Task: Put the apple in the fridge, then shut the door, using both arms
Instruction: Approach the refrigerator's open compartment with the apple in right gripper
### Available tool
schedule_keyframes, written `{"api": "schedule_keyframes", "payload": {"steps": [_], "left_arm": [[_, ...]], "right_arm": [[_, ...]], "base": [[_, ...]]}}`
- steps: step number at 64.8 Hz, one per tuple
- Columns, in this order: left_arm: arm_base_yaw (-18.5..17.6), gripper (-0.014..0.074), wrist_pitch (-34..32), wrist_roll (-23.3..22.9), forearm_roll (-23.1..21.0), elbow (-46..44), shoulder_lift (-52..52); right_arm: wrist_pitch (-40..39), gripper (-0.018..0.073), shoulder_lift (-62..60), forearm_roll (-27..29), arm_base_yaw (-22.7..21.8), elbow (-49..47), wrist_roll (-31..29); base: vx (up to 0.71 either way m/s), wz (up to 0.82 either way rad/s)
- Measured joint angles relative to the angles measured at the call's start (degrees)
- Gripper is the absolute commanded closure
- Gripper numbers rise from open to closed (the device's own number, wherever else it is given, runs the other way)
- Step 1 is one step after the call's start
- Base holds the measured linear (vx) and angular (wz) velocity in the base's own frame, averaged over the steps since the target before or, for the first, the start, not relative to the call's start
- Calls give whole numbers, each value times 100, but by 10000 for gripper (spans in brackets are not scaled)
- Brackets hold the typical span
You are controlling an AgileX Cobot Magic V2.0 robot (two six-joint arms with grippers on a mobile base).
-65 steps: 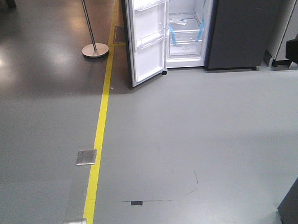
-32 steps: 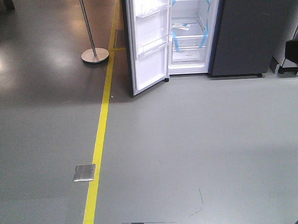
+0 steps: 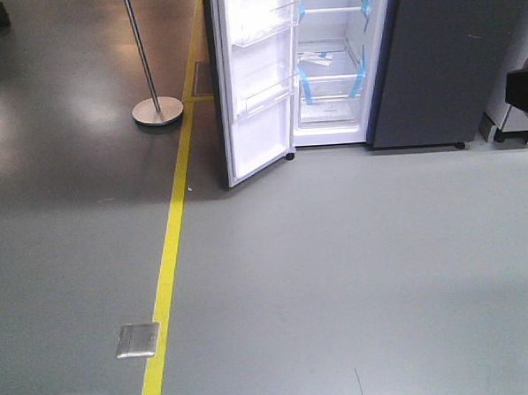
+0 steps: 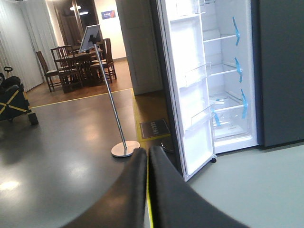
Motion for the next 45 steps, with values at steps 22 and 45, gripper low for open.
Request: {"api": "schedule_keyframes", "payload": {"steps": [22, 45], "left_arm": [[0, 603, 0, 0, 0, 0, 0], [0, 603, 0, 0, 0, 0, 0]], "right_arm": [[0, 500, 0, 0, 0, 0, 0], [0, 500, 0, 0, 0, 0, 0]], "base": [[27, -4], [25, -2]]}}
